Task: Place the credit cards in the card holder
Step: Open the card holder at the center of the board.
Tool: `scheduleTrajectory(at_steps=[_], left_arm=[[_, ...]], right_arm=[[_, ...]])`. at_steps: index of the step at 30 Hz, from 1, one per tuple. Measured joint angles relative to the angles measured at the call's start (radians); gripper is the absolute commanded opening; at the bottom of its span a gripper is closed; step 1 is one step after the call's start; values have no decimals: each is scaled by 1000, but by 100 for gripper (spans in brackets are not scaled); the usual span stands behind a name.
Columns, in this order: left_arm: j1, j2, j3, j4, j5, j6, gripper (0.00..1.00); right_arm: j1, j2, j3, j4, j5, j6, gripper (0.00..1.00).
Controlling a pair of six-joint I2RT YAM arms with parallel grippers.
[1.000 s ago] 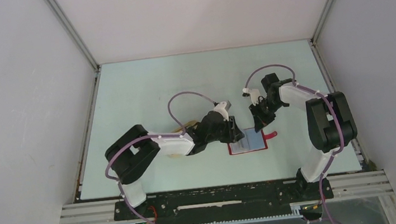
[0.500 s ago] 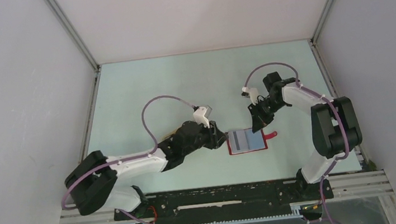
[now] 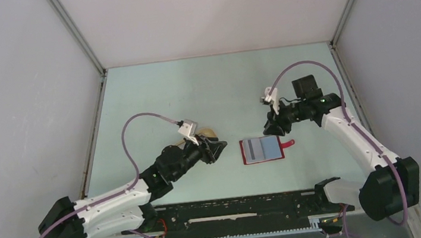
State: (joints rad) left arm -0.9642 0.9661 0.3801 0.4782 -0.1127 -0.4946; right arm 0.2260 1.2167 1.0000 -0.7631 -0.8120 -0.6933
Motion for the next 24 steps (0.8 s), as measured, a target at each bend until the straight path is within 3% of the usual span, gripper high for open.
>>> scheduleTrajectory(at_steps=[4,15,20,24], left_arm=[[0,-71,-31,-9,-39,17,50],[0,-219,-169,-41,-99,24,51],[0,-266,-185,-68,-136,25,58],[0,-304,-205,-88,-195,24,72]], right_arm=[[98,58,-20,-3,37,-113,21],[304,351,-32,100,358,-113,20],[359,425,-7,107,406,-86,20],[360,406,2,102,403,-83,23]])
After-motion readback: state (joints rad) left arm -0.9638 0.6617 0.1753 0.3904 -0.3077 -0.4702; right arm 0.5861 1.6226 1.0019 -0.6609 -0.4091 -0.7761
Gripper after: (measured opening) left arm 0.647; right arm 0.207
